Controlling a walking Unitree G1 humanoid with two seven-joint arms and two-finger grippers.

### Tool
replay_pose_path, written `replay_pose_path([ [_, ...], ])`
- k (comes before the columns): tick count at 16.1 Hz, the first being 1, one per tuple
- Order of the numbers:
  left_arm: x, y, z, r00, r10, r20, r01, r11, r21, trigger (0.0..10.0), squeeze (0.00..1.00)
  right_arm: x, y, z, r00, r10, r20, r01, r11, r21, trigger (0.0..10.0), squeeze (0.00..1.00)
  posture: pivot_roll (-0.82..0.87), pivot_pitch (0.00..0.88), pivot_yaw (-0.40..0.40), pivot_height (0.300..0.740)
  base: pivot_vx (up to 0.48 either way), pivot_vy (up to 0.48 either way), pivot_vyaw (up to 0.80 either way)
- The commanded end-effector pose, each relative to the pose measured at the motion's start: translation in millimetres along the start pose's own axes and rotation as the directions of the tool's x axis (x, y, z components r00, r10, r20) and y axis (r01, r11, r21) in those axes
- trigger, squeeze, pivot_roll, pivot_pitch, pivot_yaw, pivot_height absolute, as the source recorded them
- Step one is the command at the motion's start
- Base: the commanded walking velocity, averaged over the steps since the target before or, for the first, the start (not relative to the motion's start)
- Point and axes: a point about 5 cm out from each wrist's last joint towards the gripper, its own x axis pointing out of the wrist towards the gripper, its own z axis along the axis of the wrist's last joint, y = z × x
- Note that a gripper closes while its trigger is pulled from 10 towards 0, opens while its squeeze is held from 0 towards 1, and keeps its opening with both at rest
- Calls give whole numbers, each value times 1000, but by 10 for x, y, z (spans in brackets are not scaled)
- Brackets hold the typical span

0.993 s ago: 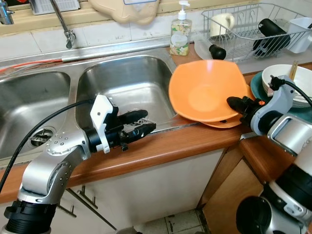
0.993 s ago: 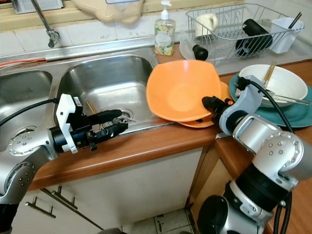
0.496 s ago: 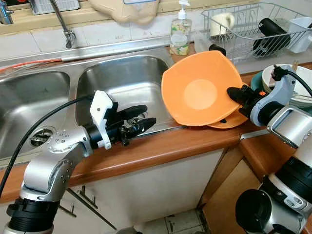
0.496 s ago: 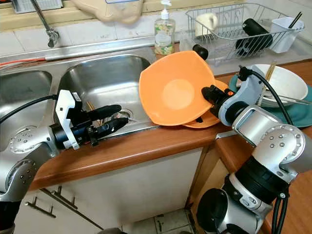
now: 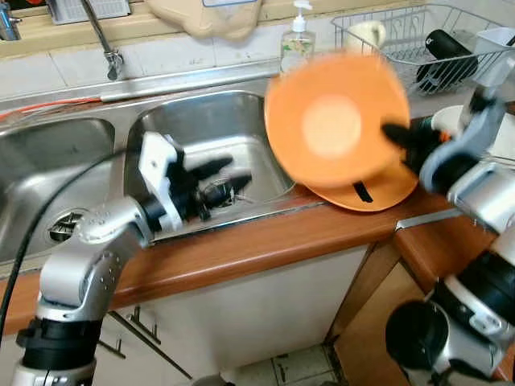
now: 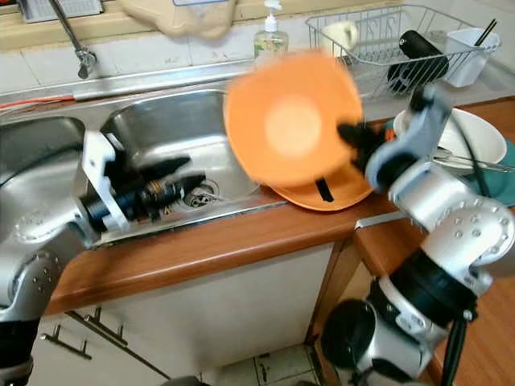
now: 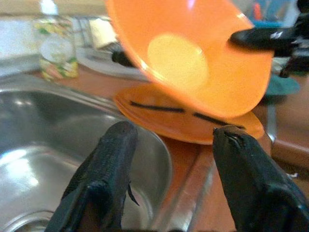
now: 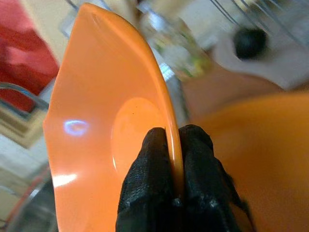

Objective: Kitchen organization

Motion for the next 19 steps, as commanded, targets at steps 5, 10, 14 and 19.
replay_pose_path([
  [5, 40, 35, 35, 996, 43, 84, -30, 989, -148, 10000, 0, 94, 316, -1, 976, 217, -9, -216, 967, -133, 0, 0, -52, 0, 66, 740, 0, 0, 0],
  [10, 92, 72, 42, 983, 60, 171, -9, 957, -289, 10000, 0, 102, 552, -145, 913, 403, -65, -408, 896, -176, 0, 0, -34, 0, 54, 740, 0, 0, 0],
  [14, 52, 102, 102, 968, 99, 229, -25, 952, -305, 4078, 0, 135, 570, -290, 889, 451, -82, -458, 877, -148, 0, 0, -23, 0, 52, 740, 0, 0, 0],
  [19, -27, 112, 99, 962, 143, 233, -64, 947, -315, 0, 0, 161, 522, -353, 894, 444, -62, -449, 885, -125, 0, 0, -12, 0, 46, 740, 0, 0, 0],
])
